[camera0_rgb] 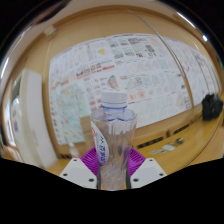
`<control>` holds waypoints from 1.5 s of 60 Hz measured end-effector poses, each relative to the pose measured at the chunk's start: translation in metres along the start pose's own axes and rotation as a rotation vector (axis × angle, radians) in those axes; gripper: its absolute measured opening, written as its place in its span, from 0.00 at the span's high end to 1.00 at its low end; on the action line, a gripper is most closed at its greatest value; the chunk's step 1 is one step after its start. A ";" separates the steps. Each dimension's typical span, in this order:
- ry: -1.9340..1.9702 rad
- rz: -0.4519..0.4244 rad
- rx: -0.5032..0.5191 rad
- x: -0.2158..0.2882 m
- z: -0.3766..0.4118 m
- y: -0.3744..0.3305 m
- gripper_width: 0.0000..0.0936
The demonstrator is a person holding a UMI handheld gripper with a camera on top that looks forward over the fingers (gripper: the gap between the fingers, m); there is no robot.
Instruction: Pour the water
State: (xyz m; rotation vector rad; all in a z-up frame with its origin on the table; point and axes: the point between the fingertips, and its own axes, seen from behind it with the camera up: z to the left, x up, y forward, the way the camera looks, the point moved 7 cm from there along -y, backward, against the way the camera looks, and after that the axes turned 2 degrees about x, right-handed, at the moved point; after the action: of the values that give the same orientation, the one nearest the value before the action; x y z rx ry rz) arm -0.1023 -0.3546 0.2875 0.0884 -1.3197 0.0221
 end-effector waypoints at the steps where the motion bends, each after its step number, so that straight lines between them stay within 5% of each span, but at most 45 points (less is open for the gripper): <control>1: -0.030 0.015 -0.030 0.000 0.000 0.000 0.66; 12: -0.271 0.193 -0.166 -0.070 -0.092 0.003 0.66; 33: -0.257 0.370 -0.143 -0.191 -0.170 0.005 0.65; 43: -0.237 0.332 -0.146 -0.189 -0.171 0.000 0.54; 50: -0.239 0.384 -0.175 -0.188 -0.174 -0.002 0.44; 57: -0.242 0.453 -0.235 -0.186 -0.175 -0.014 0.07; 72: -0.237 0.547 -0.292 -0.156 -0.147 -0.089 0.09; 90: -0.256 0.563 -0.320 -0.089 -0.073 -0.252 0.09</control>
State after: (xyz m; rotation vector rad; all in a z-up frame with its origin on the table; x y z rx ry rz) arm -0.0366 -0.5967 0.1707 -0.5699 -1.5517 0.2844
